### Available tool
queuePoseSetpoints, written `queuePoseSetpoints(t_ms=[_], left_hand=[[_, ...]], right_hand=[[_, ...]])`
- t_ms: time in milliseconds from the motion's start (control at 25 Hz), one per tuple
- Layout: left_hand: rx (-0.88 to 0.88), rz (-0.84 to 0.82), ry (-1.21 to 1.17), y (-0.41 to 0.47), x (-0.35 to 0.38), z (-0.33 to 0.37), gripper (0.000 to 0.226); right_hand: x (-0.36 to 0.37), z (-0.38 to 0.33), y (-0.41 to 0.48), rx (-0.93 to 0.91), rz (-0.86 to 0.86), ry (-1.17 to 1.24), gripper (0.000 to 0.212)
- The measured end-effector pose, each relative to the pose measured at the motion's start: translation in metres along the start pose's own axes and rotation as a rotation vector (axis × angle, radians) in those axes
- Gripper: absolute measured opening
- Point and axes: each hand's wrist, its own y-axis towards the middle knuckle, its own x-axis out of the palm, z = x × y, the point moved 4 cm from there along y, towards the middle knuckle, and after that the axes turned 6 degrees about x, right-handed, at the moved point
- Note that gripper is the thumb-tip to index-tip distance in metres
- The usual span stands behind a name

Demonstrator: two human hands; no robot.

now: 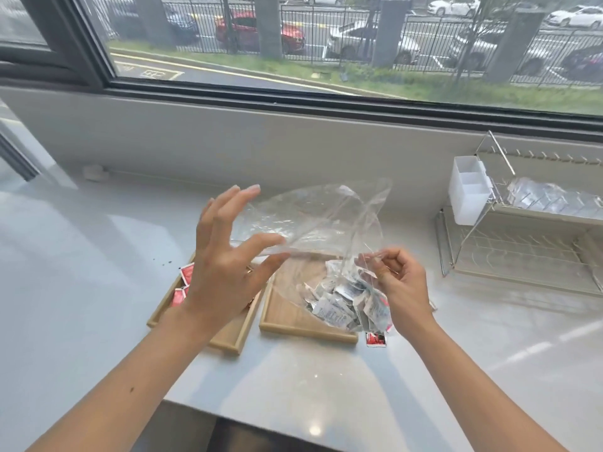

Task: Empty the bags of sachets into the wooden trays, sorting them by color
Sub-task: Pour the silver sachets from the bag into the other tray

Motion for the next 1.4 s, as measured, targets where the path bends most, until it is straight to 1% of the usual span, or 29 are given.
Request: queuePoseSetpoints(t_ms=[40,120,200,320,440,600,800,920,1000,1040,1120,1200,1280,1400], left_hand=[[0.075,-0.024,0.016,0.005,0.004,0.002,0.017],[0.121,-0.111,-0.057,0.015,0.012,0.005,0.025],[0.051,-0.207,-0.097,0.027,0.021,0.006,0.029],[-0.052,-0.282,-0.174,0.047,0.031,0.009,0.031],[-0.033,-0.345,-0.243,0.072,0.043,0.015,0.029],[0.036,-0.453,-0.31,0.103,0.06,0.015,0.026],[0.031,-0.493,-0.463,0.125,0.065,0.004,0.026],[-0.036,-0.492,-0.544,0.133,0.061,-0.007,0.026],[-0.118,-0.485,-0.617,0.135,0.057,-0.016,0.025],[-0.152,-0.479,-0.644,0.134,0.054,-0.02,0.025],[-0.196,-0.472,-0.671,0.13,0.049,-0.028,0.025],[-0.231,-0.48,-0.682,0.125,0.046,-0.035,0.025],[-0.245,-0.488,-0.68,0.12,0.042,-0.042,0.026],[-0.261,-0.485,-0.693,0.116,0.039,-0.049,0.026]], right_hand=[[-0.003,0.001,0.005,0.007,-0.009,-0.002,0.016],[-0.01,0.003,0.015,0.022,-0.022,-0.015,0.016],[-0.017,0.006,0.026,0.039,-0.035,-0.045,0.014],[-0.029,0.011,0.043,0.054,-0.015,-0.085,0.014],[-0.036,0.022,0.053,0.08,0.032,-0.113,0.016],[-0.031,0.033,0.06,0.066,0.074,-0.226,0.015],[-0.018,0.04,0.048,0.079,0.129,-0.275,0.013],[-0.017,0.057,0.028,0.114,0.242,-0.3,0.013],[-0.015,0.076,0.014,0.176,0.338,-0.234,0.013],[-0.01,0.089,0.007,0.248,0.362,-0.166,0.01],[0.008,0.114,-0.003,0.459,0.333,-0.013,0.012],[0.029,0.136,-0.009,0.651,0.244,0.118,0.015],[0.047,0.15,-0.009,0.727,0.173,0.216,0.011],[0.066,0.158,-0.005,0.748,0.137,0.334,0.016]])
